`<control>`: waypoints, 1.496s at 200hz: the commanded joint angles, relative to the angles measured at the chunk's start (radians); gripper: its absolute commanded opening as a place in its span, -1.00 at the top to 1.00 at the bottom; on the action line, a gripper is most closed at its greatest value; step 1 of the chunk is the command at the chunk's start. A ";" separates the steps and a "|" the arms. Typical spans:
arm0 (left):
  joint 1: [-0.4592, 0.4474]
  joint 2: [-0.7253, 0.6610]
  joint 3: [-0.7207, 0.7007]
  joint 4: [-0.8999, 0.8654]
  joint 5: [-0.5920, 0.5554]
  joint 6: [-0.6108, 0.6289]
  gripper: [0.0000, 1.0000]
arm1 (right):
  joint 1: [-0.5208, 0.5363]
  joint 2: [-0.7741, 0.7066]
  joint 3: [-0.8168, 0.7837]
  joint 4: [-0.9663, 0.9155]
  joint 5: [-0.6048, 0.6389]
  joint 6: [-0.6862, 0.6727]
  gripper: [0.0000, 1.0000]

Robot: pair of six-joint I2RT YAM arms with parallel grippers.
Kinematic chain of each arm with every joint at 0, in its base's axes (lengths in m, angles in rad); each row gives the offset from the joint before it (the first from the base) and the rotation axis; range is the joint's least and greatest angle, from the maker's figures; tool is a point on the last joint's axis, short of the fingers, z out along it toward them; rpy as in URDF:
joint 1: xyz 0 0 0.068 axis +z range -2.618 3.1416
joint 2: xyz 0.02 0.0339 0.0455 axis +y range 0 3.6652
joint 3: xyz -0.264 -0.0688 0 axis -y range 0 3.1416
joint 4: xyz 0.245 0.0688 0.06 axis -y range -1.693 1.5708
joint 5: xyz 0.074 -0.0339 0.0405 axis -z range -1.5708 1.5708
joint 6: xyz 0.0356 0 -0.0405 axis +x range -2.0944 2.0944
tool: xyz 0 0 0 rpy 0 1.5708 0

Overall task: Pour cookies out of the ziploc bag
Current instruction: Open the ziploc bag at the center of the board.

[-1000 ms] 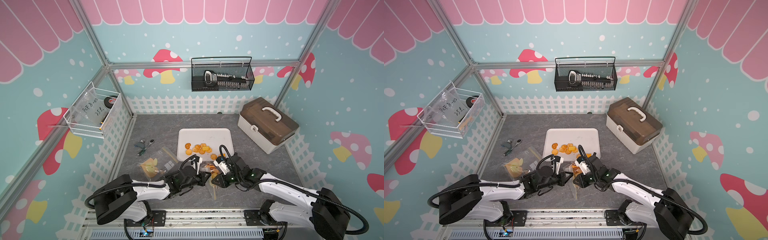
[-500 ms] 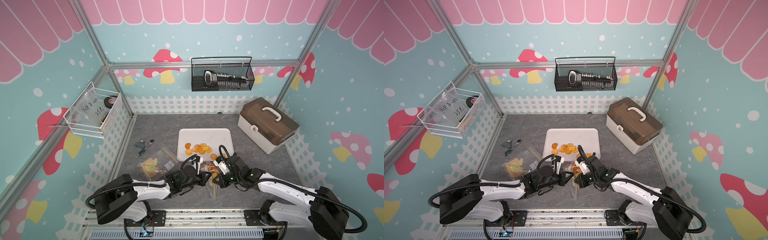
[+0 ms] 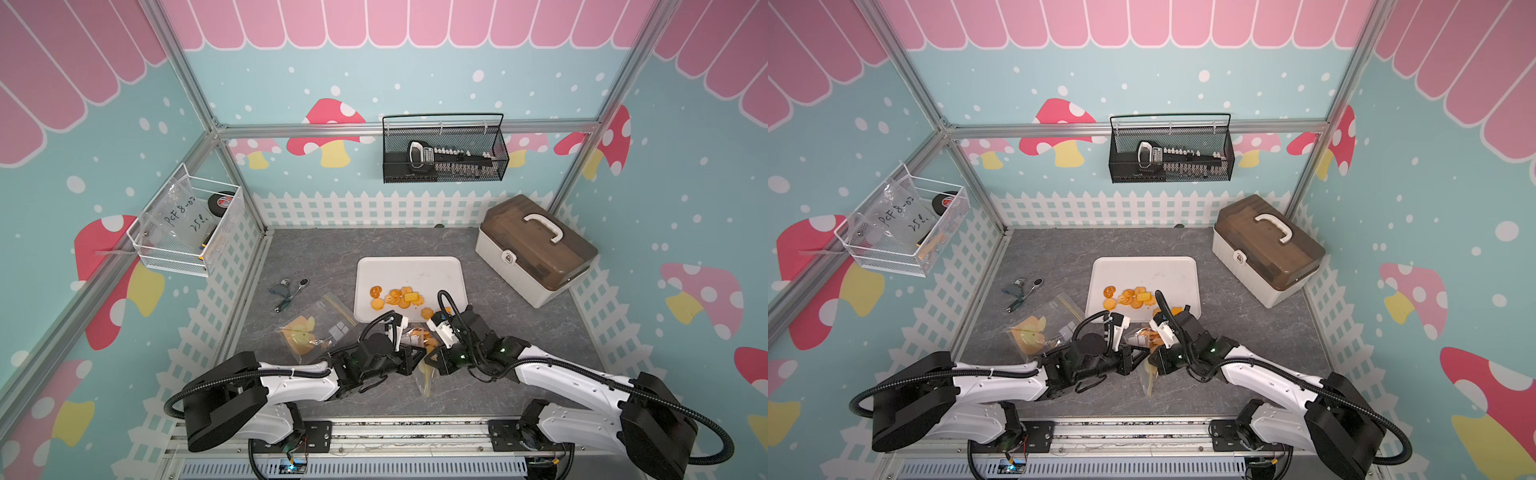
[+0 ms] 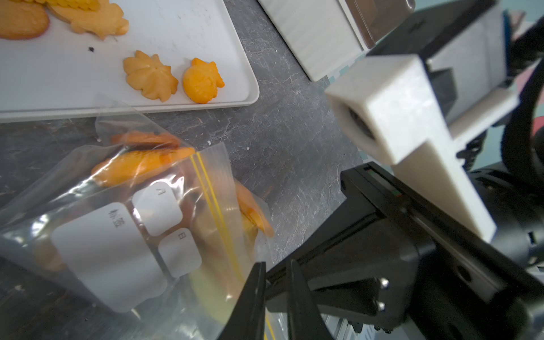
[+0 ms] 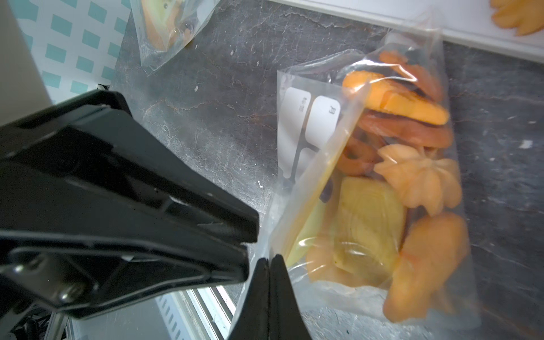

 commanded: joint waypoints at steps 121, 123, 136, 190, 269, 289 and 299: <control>-0.009 0.191 0.026 0.101 0.003 -0.003 0.92 | 0.007 -0.069 -0.044 -0.012 0.037 0.011 0.94; -0.009 0.190 0.025 0.101 0.003 -0.003 0.92 | 0.007 -0.071 -0.046 -0.014 0.039 0.011 0.94; -0.009 0.176 0.020 0.098 -0.003 -0.002 0.91 | 0.005 -0.080 -0.046 -0.022 0.048 0.011 0.96; -0.009 0.061 -0.006 0.062 -0.035 -0.004 0.43 | 0.005 -0.039 -0.042 -0.002 0.018 0.006 1.00; -0.009 0.155 0.028 0.120 -0.012 -0.023 0.27 | 0.010 -0.072 -0.047 0.002 0.001 -0.007 1.00; -0.011 0.179 0.036 0.136 -0.001 -0.028 0.35 | 0.014 -0.080 -0.050 0.000 -0.006 -0.009 1.00; -0.011 0.179 0.040 0.135 0.000 -0.027 0.46 | 0.016 -0.081 -0.052 -0.002 -0.008 -0.011 1.00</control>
